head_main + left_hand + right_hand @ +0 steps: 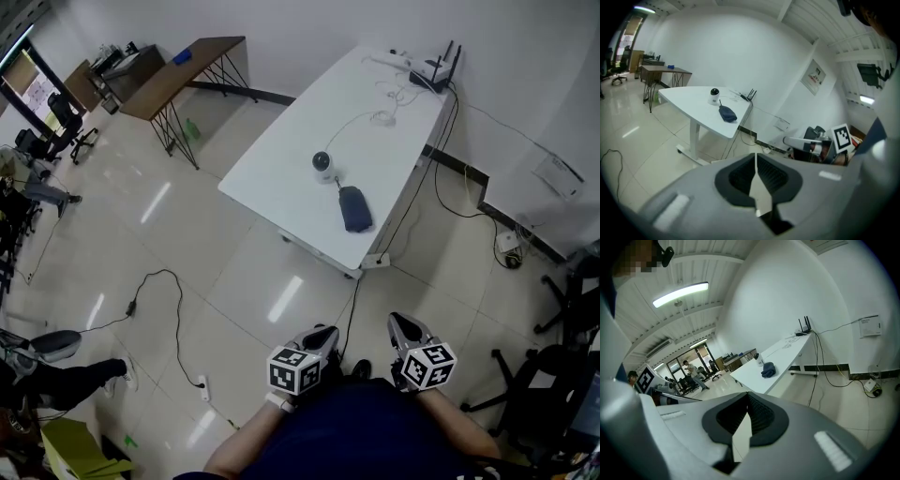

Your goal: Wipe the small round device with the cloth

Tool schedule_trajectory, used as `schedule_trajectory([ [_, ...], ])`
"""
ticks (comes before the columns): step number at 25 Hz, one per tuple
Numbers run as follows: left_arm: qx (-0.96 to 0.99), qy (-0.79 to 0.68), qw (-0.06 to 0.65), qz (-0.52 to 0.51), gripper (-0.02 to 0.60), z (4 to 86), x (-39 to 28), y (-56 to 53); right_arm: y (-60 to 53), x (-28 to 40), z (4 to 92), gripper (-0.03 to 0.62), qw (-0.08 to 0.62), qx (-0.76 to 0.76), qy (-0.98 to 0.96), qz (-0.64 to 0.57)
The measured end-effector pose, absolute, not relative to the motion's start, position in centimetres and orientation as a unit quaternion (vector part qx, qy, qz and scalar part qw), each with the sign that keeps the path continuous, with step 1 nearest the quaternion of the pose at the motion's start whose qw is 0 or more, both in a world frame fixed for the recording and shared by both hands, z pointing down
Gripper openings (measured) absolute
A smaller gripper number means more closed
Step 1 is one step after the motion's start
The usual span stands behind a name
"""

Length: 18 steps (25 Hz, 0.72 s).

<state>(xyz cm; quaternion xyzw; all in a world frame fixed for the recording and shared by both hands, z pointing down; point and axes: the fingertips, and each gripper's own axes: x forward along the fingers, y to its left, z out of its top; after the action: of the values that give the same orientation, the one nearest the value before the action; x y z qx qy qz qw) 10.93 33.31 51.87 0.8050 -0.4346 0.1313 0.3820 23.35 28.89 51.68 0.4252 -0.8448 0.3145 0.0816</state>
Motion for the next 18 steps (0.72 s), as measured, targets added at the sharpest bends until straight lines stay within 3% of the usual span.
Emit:
schedule_trajectory([
  [18,0.863,-0.346,0.352,0.107,0.003,50.9,5.2,22.5,18.1,17.4,49.9,0.012,0.087,0.472,-0.823,0.304],
])
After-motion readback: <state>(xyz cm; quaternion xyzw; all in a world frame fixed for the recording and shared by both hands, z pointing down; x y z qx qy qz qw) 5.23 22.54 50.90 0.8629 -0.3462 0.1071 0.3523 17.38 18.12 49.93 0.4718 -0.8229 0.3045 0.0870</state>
